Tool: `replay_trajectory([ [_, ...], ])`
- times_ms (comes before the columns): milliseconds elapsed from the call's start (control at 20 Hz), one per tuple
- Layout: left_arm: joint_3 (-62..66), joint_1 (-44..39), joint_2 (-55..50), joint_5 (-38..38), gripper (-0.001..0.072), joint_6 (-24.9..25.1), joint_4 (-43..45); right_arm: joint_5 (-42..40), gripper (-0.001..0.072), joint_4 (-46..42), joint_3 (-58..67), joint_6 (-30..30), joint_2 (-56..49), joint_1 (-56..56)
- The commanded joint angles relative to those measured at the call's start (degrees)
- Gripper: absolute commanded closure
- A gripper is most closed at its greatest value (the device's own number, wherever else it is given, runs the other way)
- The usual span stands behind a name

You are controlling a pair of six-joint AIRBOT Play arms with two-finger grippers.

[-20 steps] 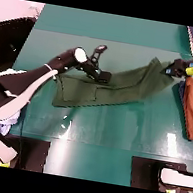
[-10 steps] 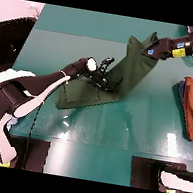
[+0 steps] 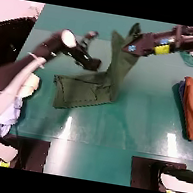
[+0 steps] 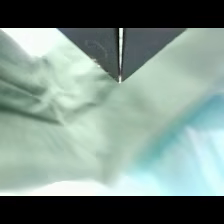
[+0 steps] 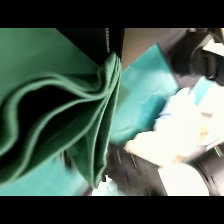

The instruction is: Fold the shirts.

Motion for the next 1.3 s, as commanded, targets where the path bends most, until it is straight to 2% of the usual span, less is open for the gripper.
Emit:
replay_trajectory([
  [0,0.1,10.1,11.1,-2.3,0.068,0.6,5.5,-6.6,0.0688,1.9,0.0,-3.2,-3.9,9.9],
  [100,0.1,14.8,16.1,-2.3,0.068,0.7,6.9,-12.6,0.0686,1.8,0.1,-5.2,-8.6,17.7],
  [150,0.1,17.0,18.3,-2.4,0.0679,0.7,7.3,-15.5,0.0656,1.8,0.1,-6.8,-10.9,20.7],
  [200,0.1,18.7,19.9,-2.7,0.0679,0.7,7.3,-18.0,0.0445,1.8,0.1,-8.0,-13.0,23.3],
  [250,0.1,20.3,21.3,-3.3,0.0679,0.7,7.3,-19.2,0.0287,1.7,0.1,-8.7,-14.8,25.0],
  [500,0.1,22.9,23.2,-8.3,0.068,2.1,8.0,-7.0,0.0285,-3.2,-0.7,-7.9,-16.0,21.1],
  [700,0.1,22.9,23.2,-9.8,0.0679,3.0,8.0,-7.5,0.0285,-8.7,-12.4,-6.2,-8.7,10.6],
  [800,0.1,22.9,23.2,-9.8,0.068,3.0,7.7,-9.0,0.0283,-10.9,-20.0,-3.3,-5.4,4.4],
  [850,0.1,22.9,23.2,-9.7,0.0679,3.0,7.7,-9.7,0.0268,-10.4,-23.7,-2.3,-4.3,1.1],
  [900,0.1,22.9,23.2,-9.7,0.0679,3.0,7.5,-10.3,0.0203,-10.2,-26.6,-1.5,-4.0,-1.6],
  [950,0.1,22.9,23.2,-9.7,0.0679,3.0,7.3,-10.7,0.0101,-10.1,-28.9,-1.3,-4.1,-3.6],
  [1000,0.0,22.9,23.2,-9.7,0.0679,3.0,7.0,-11.3,0.0082,-10.0,-30.9,-1.3,-4.6,-5.4],
  [1250,0.0,22.9,23.2,-9.2,0.0679,3.0,6.8,-13.7,0.0084,-2.1,-30.9,-1.6,-12.9,-4.6],
])
